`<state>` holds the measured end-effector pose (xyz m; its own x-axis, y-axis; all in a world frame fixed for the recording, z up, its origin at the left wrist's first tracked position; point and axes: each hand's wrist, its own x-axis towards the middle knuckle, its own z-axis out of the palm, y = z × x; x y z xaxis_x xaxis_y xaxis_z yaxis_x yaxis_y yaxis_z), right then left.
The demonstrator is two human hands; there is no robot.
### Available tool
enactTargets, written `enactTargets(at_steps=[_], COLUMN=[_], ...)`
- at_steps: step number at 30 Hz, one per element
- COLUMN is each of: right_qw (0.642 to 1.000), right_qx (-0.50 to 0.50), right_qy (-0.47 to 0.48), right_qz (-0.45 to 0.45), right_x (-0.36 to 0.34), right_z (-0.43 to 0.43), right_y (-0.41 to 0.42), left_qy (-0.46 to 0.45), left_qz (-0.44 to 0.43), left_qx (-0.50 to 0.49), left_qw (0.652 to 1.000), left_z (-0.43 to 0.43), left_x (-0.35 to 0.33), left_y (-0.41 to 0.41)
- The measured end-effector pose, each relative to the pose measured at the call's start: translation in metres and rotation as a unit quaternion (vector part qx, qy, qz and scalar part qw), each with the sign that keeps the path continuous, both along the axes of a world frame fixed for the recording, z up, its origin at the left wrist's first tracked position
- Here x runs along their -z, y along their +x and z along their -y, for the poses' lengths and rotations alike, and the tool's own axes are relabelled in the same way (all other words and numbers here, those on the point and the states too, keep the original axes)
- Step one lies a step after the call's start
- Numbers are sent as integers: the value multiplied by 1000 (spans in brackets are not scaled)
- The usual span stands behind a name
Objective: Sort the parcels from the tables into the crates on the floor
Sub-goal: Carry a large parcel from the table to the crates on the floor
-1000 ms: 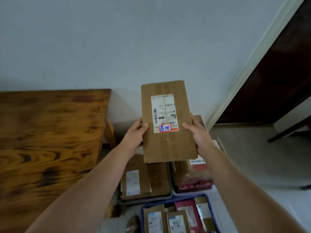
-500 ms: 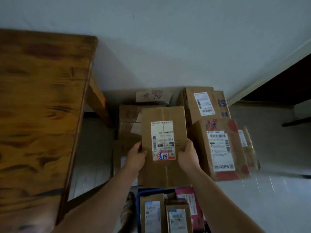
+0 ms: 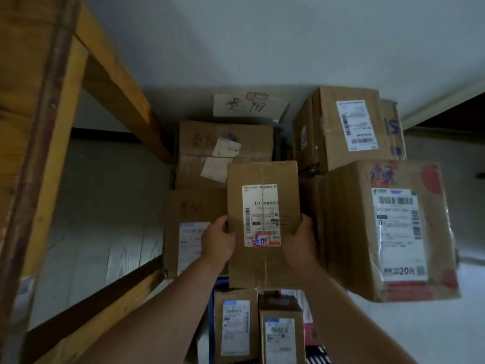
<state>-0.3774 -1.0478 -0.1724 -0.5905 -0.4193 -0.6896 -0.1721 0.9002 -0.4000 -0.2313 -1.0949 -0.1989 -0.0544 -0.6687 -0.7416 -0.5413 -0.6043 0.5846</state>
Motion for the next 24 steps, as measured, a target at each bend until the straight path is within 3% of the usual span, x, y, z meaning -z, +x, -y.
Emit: enactTargets(at_steps=[5,12,24], right_qw=[1000,995,990], right_qx=[1,-60,-61], right_qy=[2,34,101], right_qz=[1,-72,-81], right_x=[34,61,77], right_z=[-11,-23,-50], right_y=[6,9,16], left_qy=[-50,-59,-19], left_qz=[65,123,146], left_qx=[56,66,66], left_qw=[995,988,987], left_z=[-8,-20,-36], left_x=[17,34,31], left_y=[-1,-10,-5])
